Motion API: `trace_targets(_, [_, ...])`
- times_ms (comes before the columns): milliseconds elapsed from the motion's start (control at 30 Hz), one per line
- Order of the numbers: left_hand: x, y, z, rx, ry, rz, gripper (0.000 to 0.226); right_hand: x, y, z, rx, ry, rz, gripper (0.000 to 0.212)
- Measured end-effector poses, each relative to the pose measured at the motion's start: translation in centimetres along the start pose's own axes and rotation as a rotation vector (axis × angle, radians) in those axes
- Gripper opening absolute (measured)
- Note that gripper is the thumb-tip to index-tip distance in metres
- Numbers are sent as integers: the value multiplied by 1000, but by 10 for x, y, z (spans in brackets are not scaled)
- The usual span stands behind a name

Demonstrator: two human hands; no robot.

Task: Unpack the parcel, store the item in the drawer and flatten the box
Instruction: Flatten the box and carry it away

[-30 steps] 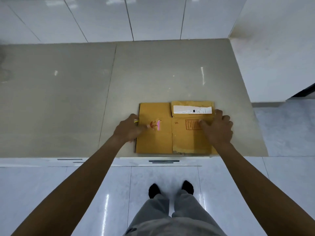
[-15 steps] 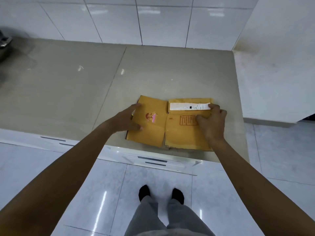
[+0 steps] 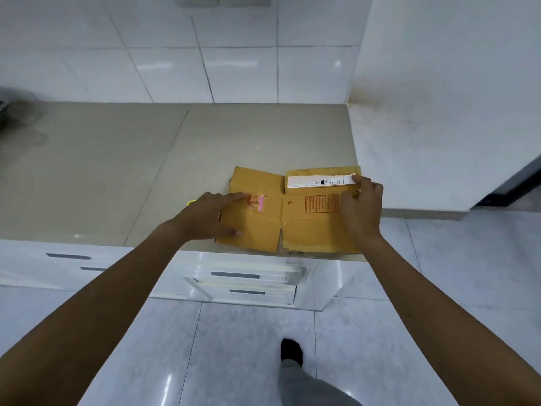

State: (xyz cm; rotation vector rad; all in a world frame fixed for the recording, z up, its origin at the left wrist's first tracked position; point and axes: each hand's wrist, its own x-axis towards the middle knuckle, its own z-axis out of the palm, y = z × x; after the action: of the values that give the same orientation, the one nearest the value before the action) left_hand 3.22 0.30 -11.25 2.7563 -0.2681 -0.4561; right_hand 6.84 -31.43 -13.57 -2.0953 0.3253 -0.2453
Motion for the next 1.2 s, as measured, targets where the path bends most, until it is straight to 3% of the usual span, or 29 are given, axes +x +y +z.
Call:
trace_targets(367, [-66, 96, 44, 475, 191, 282, 129, -70, 44, -128, 48, 125, 131, 40])
trace_targets(667, [-81, 174, 86, 516, 310, 423, 109, -84, 91, -215, 7, 94, 131, 43])
trace_targets(1200, [-2, 367, 190, 517, 297, 397, 109, -14, 220, -387, -114, -6, 53, 52])
